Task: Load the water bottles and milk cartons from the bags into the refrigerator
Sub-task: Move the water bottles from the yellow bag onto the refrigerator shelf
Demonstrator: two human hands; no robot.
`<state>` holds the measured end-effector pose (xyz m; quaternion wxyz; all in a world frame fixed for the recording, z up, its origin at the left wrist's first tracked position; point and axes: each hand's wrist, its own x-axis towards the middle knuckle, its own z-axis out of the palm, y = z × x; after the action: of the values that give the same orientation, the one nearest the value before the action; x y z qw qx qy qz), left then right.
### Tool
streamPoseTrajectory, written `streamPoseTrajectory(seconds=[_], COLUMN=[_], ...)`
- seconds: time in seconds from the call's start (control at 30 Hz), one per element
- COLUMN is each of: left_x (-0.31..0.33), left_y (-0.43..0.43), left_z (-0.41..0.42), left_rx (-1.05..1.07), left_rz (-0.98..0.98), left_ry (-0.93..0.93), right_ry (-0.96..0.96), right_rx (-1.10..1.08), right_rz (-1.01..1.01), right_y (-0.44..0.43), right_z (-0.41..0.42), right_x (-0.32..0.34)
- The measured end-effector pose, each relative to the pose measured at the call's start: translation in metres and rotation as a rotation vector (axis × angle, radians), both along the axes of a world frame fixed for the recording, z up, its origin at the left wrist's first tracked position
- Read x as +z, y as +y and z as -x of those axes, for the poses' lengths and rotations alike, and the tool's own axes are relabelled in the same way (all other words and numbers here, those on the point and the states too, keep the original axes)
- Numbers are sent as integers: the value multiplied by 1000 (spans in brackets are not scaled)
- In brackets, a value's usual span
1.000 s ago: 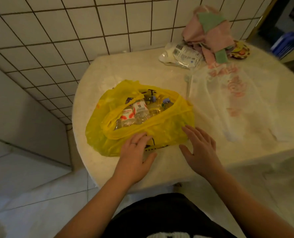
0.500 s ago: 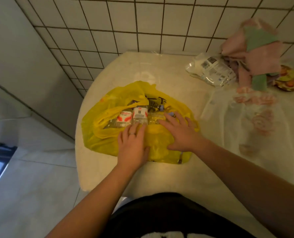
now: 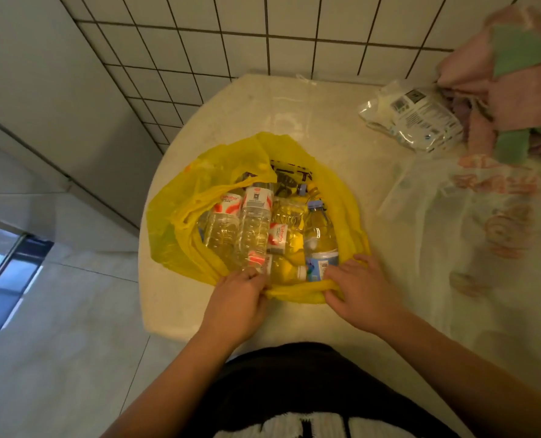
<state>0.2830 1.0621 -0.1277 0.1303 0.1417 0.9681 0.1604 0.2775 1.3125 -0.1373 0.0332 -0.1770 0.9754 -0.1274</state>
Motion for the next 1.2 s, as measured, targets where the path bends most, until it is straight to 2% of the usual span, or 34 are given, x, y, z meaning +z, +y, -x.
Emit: streamPoseTrajectory(seconds=[0.1, 0.17, 0.27, 0.37, 0.53, 0.7, 0.8, 0.97, 1.1, 1.2], left_x=[-5, -1, 8, 17, 19, 10, 9, 10, 12, 18], left_y=[-1, 2, 8, 16, 38, 54, 61, 53, 46, 42], left_z=[-5, 0, 12, 31, 63, 82, 89, 87, 87, 88], left_rx=[-23, -6, 67, 214, 397, 423, 462, 498, 560, 619], left_rz=[72, 43, -93, -72, 173, 241, 129, -44, -241, -512], left_ry=[-85, -74, 86, 243, 83, -27, -126, -165, -264, -357], right_ry=[-145, -186, -224, -256, -235, -247, -248, -248, -270, -284], right_rx=[-63, -149, -328, -419, -482, -527, -529, -512, -565, -582], right_rz=[-36, 7, 128, 118, 51, -58, -97, -110, 50, 237], right_y=[-3, -5, -5, -10, -29, -39, -42, -53, -43, -32], right_z=[-11, -10, 1, 16, 43, 62, 67, 69, 68, 60], right_x=[-4, 0, 5, 6, 5, 1, -1, -3, -8, -4])
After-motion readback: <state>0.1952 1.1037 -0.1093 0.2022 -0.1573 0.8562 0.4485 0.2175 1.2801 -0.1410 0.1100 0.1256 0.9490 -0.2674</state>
